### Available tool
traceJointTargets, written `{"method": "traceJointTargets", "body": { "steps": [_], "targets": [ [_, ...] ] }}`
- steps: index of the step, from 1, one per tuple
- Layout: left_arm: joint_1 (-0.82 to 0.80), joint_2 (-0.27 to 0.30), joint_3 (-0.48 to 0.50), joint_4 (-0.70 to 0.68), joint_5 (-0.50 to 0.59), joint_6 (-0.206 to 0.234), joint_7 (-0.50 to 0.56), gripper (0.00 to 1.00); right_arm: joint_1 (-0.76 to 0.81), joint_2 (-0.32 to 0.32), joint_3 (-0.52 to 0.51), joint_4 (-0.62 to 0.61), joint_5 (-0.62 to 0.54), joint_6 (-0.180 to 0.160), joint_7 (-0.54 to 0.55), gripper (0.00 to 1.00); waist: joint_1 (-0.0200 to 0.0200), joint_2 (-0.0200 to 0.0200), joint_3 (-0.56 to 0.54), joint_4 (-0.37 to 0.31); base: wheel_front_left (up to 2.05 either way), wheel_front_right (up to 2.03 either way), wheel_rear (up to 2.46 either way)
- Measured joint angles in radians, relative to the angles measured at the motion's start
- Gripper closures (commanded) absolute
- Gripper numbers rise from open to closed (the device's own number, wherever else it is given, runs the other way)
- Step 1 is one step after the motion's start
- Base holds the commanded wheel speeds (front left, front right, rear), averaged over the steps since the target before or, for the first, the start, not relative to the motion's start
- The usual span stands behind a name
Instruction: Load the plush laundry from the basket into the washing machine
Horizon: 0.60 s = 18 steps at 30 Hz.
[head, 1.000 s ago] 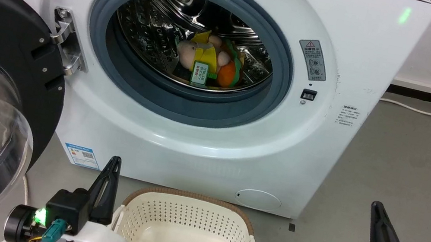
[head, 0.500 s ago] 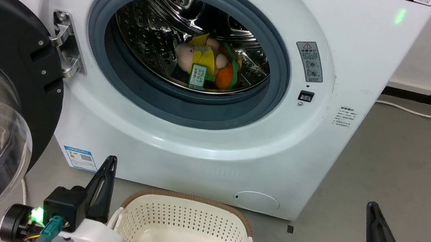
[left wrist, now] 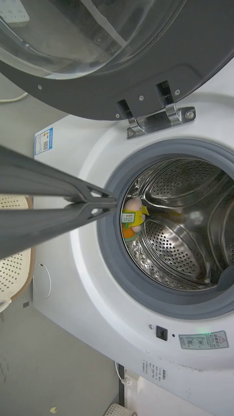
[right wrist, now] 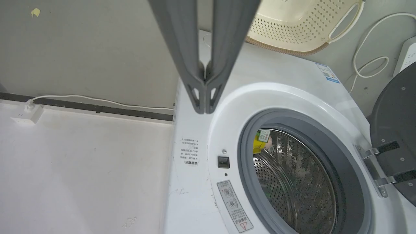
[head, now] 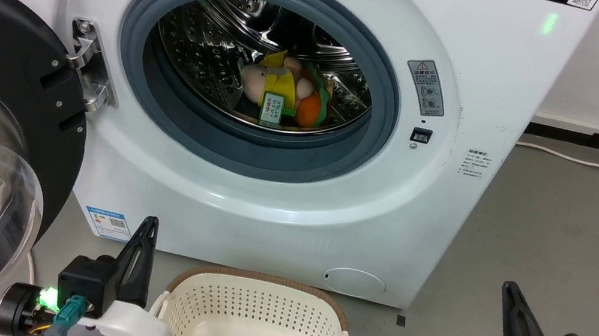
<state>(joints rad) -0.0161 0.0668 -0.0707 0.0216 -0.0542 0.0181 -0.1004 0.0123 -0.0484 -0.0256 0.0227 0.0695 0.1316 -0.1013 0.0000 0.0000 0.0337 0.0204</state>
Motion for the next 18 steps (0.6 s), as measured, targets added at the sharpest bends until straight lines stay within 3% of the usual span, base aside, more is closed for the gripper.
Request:
{"method": "traceJointTargets", "body": {
  "steps": [18],
  "targets": [
    [0.000, -0.009, 0.025, -0.006, 0.017, -0.004, 0.035, 1.00, 0.000, 0.000, 0.008, -0.006, -0.024, 0.000, 0.035, 1.00, 0.0000, 0.0000, -0.012, -0.008, 0.00, 0.00, 0.00]
  ]
}}
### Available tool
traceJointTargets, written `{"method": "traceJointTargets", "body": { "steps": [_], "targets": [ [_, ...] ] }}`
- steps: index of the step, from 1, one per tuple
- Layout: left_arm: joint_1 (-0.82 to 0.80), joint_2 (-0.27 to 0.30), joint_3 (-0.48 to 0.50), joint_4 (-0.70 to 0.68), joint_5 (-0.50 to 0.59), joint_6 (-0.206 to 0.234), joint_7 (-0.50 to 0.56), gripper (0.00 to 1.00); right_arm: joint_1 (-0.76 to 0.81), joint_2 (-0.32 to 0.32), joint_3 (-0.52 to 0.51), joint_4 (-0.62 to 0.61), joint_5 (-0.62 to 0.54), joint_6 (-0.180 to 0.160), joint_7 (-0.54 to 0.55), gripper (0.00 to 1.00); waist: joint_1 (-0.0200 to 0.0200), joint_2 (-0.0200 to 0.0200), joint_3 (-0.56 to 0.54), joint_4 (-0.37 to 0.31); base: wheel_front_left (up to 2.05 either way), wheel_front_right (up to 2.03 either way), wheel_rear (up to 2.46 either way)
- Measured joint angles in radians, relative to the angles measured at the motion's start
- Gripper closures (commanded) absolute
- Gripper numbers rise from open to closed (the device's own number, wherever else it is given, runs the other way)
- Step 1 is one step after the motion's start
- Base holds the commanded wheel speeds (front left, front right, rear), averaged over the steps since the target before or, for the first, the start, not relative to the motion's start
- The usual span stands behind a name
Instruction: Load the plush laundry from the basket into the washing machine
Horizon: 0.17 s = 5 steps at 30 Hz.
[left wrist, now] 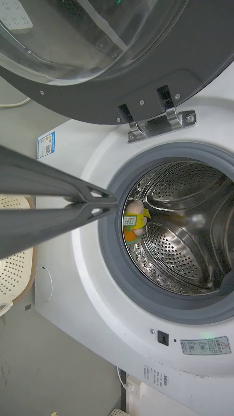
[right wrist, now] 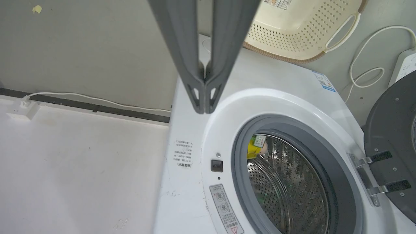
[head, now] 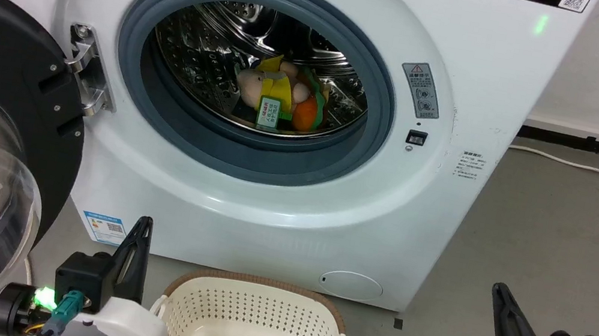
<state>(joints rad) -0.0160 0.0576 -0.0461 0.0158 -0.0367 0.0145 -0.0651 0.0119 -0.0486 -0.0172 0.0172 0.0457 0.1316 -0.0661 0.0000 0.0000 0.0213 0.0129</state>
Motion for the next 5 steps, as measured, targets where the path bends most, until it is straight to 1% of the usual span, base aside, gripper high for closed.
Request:
{"method": "traceJointTargets", "body": {
  "steps": [5],
  "targets": [
    [0.000, -0.001, 0.006, -0.002, 0.001, -0.001, 0.010, 1.00, 0.000, 0.000, 0.003, -0.002, -0.008, 0.000, 0.012, 1.00, 0.0000, 0.0000, -0.003, -0.002, 0.00, 0.00, 0.00]
  ]
}}
